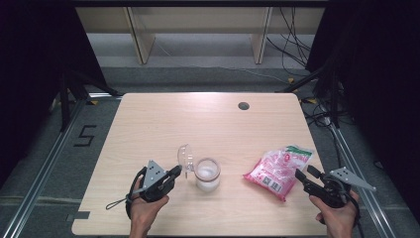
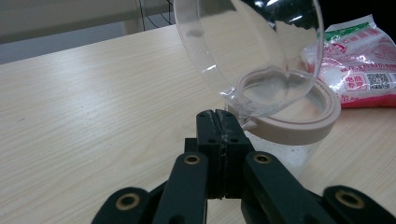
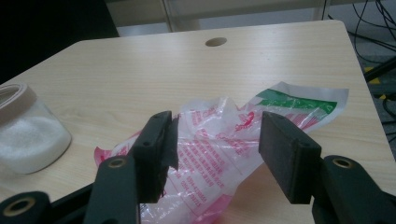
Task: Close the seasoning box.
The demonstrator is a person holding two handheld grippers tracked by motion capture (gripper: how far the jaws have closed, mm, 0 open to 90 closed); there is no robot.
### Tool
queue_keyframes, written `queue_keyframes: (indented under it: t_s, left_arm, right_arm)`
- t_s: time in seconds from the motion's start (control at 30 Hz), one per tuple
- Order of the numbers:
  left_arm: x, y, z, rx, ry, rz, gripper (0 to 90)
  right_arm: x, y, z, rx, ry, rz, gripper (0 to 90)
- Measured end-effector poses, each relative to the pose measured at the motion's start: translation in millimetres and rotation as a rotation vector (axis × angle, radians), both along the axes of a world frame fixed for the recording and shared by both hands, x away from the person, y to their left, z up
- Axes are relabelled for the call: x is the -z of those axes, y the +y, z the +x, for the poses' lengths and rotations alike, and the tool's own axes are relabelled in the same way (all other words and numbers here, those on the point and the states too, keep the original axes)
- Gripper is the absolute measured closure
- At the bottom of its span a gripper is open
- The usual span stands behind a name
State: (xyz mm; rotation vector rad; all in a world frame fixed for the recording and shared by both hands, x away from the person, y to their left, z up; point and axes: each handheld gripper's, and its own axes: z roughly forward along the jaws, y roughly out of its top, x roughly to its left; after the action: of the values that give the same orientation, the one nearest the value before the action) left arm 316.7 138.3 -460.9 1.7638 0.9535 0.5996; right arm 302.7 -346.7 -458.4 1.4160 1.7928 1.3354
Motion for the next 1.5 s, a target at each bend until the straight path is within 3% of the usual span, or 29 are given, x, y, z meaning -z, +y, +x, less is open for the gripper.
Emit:
queue_keyframes:
  t_s: [0.03, 0.1, 0.13, 0.17, 0.23, 0.27, 0.33, 0.4, 0.47, 0.53, 0.57, 0.6, 0.67, 0.7, 0.8, 0.83, 0.9, 1.1, 1.2, 1.4, 1.47, 1.5]
  left_arm:
    - [-0.2, -0.4, 0.4, 0.004, 0.0, 0.0, 89.1]
    - [-1.2, -0.3, 1.2, 0.014, -0.009, 0.014, 89.2]
    - [-1.2, -0.4, 2.5, 0.025, -0.016, 0.021, 89.3]
    - [-1.3, -0.6, 2.7, 0.014, -0.015, 0.014, 89.3]
    - [-2.7, 0.3, 2.4, 0.003, -0.006, 0.004, 89.3]
    - [-3.6, 1.2, 3.5, 0.01, -0.014, 0.016, 89.3]
    - [-4.9, 1.4, 4.7, 0.009, -0.021, 0.026, 89.4]
    - [-5.9, 1.8, 6.6, 0.016, -0.028, 0.022, 89.3]
    - [-7.0, 0.1, 5.8, 0.004, -0.02, 0.012, 89.4]
    - [-8.6, 0.3, 5.9, 0.008, -0.029, 0.005, 89.4]
    - [-10.3, 0.9, 5.4, 0.008, -0.036, 0.021, 89.3]
    - [-11.0, 0.8, 5.0, 0.006, -0.034, 0.018, 89.3]
    - [-12.9, 1.0, 4.7, 0.013, -0.042, 0.026, 89.3]
    - [-13.0, 0.2, 4.2, 0.008, -0.037, 0.014, 89.4]
    - [-15.3, -1.2, 3.4, 0.013, -0.042, 0.018, 89.4]
    - [-15.7, -2.0, 3.0, 0.005, -0.041, 0.016, 89.3]
    - [-17.1, -1.2, 3.8, 0.017, -0.053, 0.039, 89.3]
    - [-17.9, -2.4, 3.1, 0.013, -0.053, 0.027, 89.3]
    - [-18.3, -2.0, 3.4, 0.012, -0.053, 0.031, 89.3]
    - [-19.3, -3.8, 2.8, 0.015, -0.053, 0.019, 89.3]
    - [-20.0, -4.5, 3.3, 0.019, -0.059, 0.025, 89.3]
    - [-19.9, -5.1, 3.4, 0.019, -0.059, 0.02, 89.3]
  right_arm:
    - [0.0, 2.2, -1.1, 0.002, 0.01, 0.027, 45.6]
    - [-0.2, 4.4, -3.1, 0.013, 0.02, 0.04, 45.6]
    - [0.5, 3.9, -2.3, 0.001, -0.008, 0.028, 45.7]
    - [-0.1, 6.0, -4.1, -0.002, 0.009, 0.047, 45.9]
    - [-0.1, 6.2, -3.3, -0.023, -0.016, 0.026, 45.9]
    - [-1.5, 7.5, -4.7, -0.028, -0.002, 0.033, 45.9]
    - [-2.2, 7.3, -5.4, -0.028, -0.003, -0.005, 45.9]
    - [-1.6, 8.6, -5.2, -0.043, -0.019, -0.003, 45.9]
    - [-1.8, 10.9, -6.6, -0.043, 0.008, 0.014, 45.9]
    - [-1.5, 11.6, -6.6, -0.05, -0.012, 0.011, 45.9]
    - [-1.5, 12.5, -7.1, -0.047, -0.012, 0.014, 45.9]
    - [-2.0, 16.4, -9.1, -0.035, 0.009, 0.063, 45.9]
    - [-0.9, 16.1, -8.0, -0.044, -0.003, 0.044, 46.0]
    - [-1.6, 14.5, -8.1, -0.049, -0.003, 0.011, 46.3]
    - [-2.5, 14.3, -8.9, -0.053, 0.001, 0.001, 46.3]
    - [-2.5, 16.3, -10.0, -0.058, 0.0, 0.056, 46.3]
    - [-1.0, 14.3, -8.3, -0.056, -0.026, 0.011, 46.2]
    - [-1.1, 14.5, -10.1, -0.081, -0.012, 0.027, 43.4]
    - [-1.5, 14.8, -11.0, -0.055, -0.006, -0.018, 40.8]
    - [0.6, 17.5, -12.1, -0.06, -0.008, -0.013, 38.5]
    - [0.7, 19.1, -12.8, -0.076, -0.004, 0.02, 38.5]
    - [1.8, 18.1, -12.1, -0.067, -0.032, -0.009, 38.6]
